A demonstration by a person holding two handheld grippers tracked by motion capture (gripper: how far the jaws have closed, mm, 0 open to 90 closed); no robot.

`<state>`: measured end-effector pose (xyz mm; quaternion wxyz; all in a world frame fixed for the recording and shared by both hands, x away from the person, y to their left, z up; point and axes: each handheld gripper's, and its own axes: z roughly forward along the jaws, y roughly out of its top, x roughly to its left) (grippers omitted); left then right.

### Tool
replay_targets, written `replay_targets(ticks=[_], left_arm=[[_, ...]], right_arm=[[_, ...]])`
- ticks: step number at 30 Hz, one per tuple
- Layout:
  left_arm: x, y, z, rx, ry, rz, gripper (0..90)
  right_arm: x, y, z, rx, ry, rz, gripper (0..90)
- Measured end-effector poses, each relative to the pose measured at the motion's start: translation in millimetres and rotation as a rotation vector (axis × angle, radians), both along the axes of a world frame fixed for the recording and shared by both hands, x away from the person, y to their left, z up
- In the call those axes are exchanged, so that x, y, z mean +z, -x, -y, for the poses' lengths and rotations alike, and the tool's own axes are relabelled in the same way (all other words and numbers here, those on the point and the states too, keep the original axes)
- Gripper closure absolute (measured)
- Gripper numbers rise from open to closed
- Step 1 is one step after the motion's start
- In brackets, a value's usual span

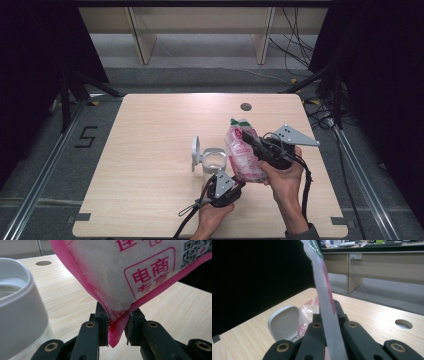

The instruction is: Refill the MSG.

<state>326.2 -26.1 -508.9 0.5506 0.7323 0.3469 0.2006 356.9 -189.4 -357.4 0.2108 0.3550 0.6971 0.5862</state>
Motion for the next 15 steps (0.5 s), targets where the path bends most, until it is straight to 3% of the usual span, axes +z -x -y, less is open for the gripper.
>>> replay_targets(ticks=[2,6,9,15], left_arm=[[-0.8,-1.3,4.0,-0.006,0.002,-0.003,74.8],[-3.1,-3.7,9.9,-0.009,0.01,-0.015,75.1],[-4.0,-3.6,13.9,-0.009,0.019,-0.015,75.1],[-6.5,-4.8,21.7,0.002,0.07,-0.025,75.2]], right_arm=[[0.7,-0.4,-1.8,-0.016,-0.013,-0.039,90.0],[-1.6,-7.7,-2.8,-0.022,0.002,-0.033,90.0],[-3.0,-9.4,-4.8,0.003,-0.056,-0.089,90.0],[-5.2,-15.4,-9.2,0.004,-0.031,-0.06,90.0]])
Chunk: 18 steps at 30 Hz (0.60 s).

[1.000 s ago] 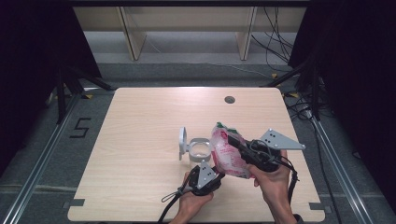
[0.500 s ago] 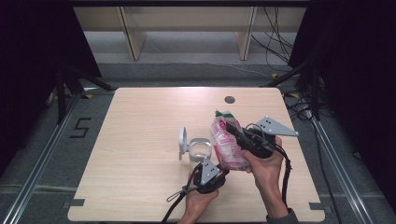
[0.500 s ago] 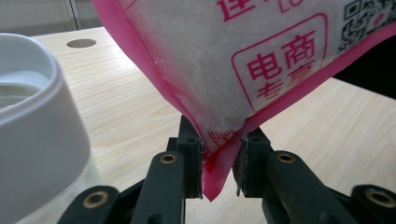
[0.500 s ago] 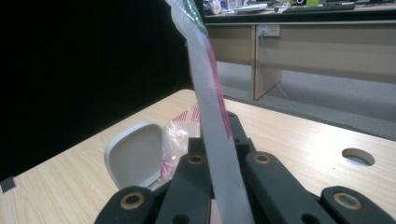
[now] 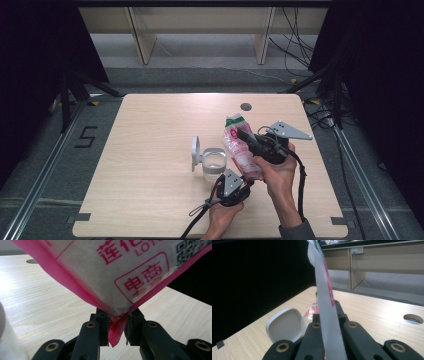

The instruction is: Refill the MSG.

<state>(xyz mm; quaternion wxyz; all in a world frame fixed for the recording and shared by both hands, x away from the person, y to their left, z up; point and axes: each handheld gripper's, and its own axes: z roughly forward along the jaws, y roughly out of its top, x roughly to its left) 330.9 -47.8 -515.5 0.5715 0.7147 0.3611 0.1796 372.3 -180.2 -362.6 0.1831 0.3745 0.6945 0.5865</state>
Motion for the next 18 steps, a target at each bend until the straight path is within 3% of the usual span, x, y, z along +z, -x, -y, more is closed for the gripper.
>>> replay_targets(ticks=[3,4,8,9,12,15,18], left_arm=[[-0.3,-0.2,1.0,0.012,0.006,-0.014,75.1],[-1.8,-1.3,2.1,0.005,0.027,-0.012,75.1],[-3.7,-0.9,4.3,0.014,0.036,-0.012,75.2],[-3.9,-1.1,4.4,0.012,0.036,-0.01,75.2],[-3.3,0.6,4.1,0.013,0.039,-0.018,75.2],[-1.2,3.8,4.0,0.009,0.056,-0.007,75.0],[0.9,5.5,4.3,0.008,0.056,-0.009,75.1]], right_arm=[[0.0,-1.9,-3.6,0.007,0.002,-0.023,90.0],[0.2,-3.0,-4.2,-0.001,0.022,-0.013,90.0],[0.2,-5.6,-11.6,0.013,0.067,-0.007,90.0],[0.7,-4.3,-13.7,0.009,0.074,-0.027,90.0],[1.5,-4.8,-18.6,0.034,0.126,0.005,90.0],[2.9,-1.8,-23.9,0.05,0.134,-0.009,90.0],[6.2,-1.5,-27.1,0.076,0.178,0.015,90.0]])
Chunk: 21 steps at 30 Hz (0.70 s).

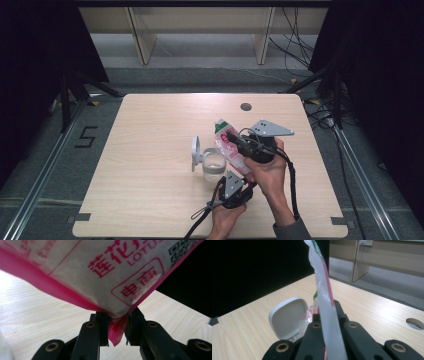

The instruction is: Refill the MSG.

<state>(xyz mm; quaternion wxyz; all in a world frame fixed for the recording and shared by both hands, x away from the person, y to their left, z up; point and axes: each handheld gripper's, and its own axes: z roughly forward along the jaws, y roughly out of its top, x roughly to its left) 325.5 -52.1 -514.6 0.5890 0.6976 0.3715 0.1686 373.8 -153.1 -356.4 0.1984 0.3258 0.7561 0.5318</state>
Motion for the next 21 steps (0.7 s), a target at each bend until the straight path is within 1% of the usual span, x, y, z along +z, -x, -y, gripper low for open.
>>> replay_targets(ticks=[1,2,3,4,5,6,7,9,10,11,14,15,16,17,18,19,20,21], left_arm=[[0.2,0.3,0.0,-0.002,-0.002,-0.001,75.1],[0.4,1.0,0.7,0.004,-0.013,-0.001,75.1],[-0.1,0.6,0.9,-0.002,-0.017,0.005,75.1],[-0.3,2.0,1.9,0.008,-0.036,0.017,75.1],[-0.3,2.8,2.4,0.014,-0.058,0.027,75.0],[0.3,3.9,2.8,0.02,-0.065,0.028,75.0],[-0.2,3.2,3.6,0.016,-0.065,0.043,75.0],[0.2,3.6,5.5,0.024,-0.089,0.066,74.9],[0.4,3.5,5.6,0.024,-0.094,0.069,74.9],[0.2,2.8,6.0,0.022,-0.093,0.07,75.0],[0.0,2.4,7.6,0.015,-0.089,0.071,75.2],[-0.2,2.6,7.9,0.014,-0.091,0.075,75.3],[-0.1,3.0,8.3,0.015,-0.096,0.076,75.3],[-0.1,3.0,8.5,0.013,-0.093,0.074,75.4],[0.0,3.2,9.0,0.011,-0.092,0.076,75.5],[0.2,4.0,9.2,0.013,-0.089,0.078,75.5],[0.3,4.0,9.1,0.005,-0.089,0.082,75.5],[0.4,4.2,8.9,0.011,-0.087,0.08,75.6]], right_arm=[[0.0,0.1,-1.8,0.001,-0.011,-0.007,90.0],[0.2,0.1,-2.1,0.002,-0.008,-0.013,90.0],[-0.6,-1.3,-3.4,0.013,-0.01,-0.01,90.0],[-0.1,0.6,-3.9,-0.003,-0.013,-0.043,90.0],[-1.4,-0.4,-4.8,-0.007,-0.019,-0.048,90.0],[-1.3,-1.0,-3.7,-0.012,-0.011,-0.053,90.0],[-2.2,-1.9,-4.7,-0.015,-0.029,-0.061,90.0],[-1.8,-2.4,-4.7,-0.017,-0.033,-0.061,90.0],[-1.5,-2.5,-4.9,-0.022,-0.034,-0.061,89.9],[-1.7,-3.9,-4.5,-0.012,-0.027,-0.044,89.9],[-2.0,-3.2,-6.0,-0.006,-0.02,-0.045,90.0],[-1.7,-1.7,-7.5,-0.014,-0.022,-0.059,90.0],[-1.9,-3.5,-7.7,-0.006,-0.003,-0.039,90.0],[-1.9,-4.1,-8.7,0.005,0.004,-0.04,90.0],[-1.4,-3.0,-9.5,0.0,0.012,-0.052,90.0],[-0.7,-3.4,-9.6,0.008,0.03,-0.039,90.0],[-0.5,-3.9,-10.8,0.014,0.035,-0.035,90.0],[0.1,-2.9,-11.7,0.009,0.031,-0.054,90.0]])
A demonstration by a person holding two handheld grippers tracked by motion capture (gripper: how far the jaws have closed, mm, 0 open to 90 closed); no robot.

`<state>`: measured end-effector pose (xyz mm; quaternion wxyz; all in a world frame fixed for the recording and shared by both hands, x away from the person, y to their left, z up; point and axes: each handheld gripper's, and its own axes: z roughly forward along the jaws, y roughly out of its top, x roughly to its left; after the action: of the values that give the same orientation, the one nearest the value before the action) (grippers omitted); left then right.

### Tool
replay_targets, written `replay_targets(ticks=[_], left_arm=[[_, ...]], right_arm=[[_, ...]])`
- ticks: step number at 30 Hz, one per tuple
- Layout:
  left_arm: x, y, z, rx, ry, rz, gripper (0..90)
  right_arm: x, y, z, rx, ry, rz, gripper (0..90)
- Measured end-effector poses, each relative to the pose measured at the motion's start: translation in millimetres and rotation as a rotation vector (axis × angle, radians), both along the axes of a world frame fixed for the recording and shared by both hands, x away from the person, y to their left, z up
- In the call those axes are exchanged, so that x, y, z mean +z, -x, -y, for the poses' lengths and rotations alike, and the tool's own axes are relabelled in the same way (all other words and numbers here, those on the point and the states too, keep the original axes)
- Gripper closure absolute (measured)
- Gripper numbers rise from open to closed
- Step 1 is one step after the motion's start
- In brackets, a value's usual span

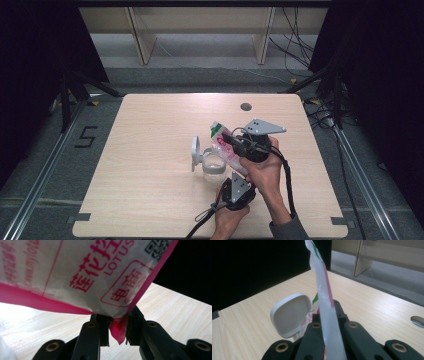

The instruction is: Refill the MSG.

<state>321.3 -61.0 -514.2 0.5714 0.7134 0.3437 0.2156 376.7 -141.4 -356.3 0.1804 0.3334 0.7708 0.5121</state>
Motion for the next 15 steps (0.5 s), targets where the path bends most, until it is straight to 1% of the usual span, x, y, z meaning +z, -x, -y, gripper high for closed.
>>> replay_targets(ticks=[1,2,3,4,5,6,7,8,9,10,12,14,15], left_arm=[[0.1,-0.2,-0.4,0.0,0.002,-0.003,75.6],[0.2,-0.8,-0.9,-0.003,0.004,-0.007,75.6],[0.2,-0.7,-0.7,-0.001,0.004,-0.003,75.7],[0.4,-0.5,-0.7,0.0,-0.002,0.004,75.7],[0.6,-0.2,-0.9,0.002,-0.007,0.011,75.7],[0.7,-0.2,-1.2,0.004,-0.007,0.013,75.7],[0.9,-0.7,-1.4,0.004,-0.006,0.01,75.7],[0.7,-0.9,-1.3,0.004,-0.004,0.011,75.7],[0.3,-0.7,-0.8,0.003,-0.002,0.014,75.7],[0.3,-0.1,-0.7,0.001,-0.007,0.014,75.8],[0.0,0.6,0.0,-0.002,-0.014,0.016,75.9],[-0.2,1.0,1.0,-0.005,-0.009,0.014,75.9],[-0.3,1.4,1.7,-0.005,-0.009,0.018,76.0]], right_arm=[[-0.1,-1.1,-0.5,0.006,-0.002,0.005,90.0],[0.2,-1.3,-0.4,0.008,0.006,0.005,90.0],[0.2,-1.5,-0.7,0.003,0.009,0.007,90.0],[0.1,-1.3,-2.6,0.006,-0.001,-0.004,90.0],[0.1,-2.8,-3.1,0.019,0.005,0.014,90.0],[1.2,-3.3,-3.3,0.023,0.016,0.02,89.9],[1.1,-2.1,-4.5,0.011,-0.003,-0.003,89.9],[0.8,-3.5,-5.1,0.024,-0.004,0.008,89.7],[1.4,-3.8,-4.0,0.021,0.019,0.026,89.7],[0.6,-2.7,-6.9,0.017,-0.001,0.001,89.7],[0.3,-4.3,-8.0,0.027,0.027,0.009,89.6],[0.2,-5.1,-8.3,0.018,0.04,0.029,89.6],[0.1,-3.9,-9.6,0.017,0.032,0.002,89.6]])
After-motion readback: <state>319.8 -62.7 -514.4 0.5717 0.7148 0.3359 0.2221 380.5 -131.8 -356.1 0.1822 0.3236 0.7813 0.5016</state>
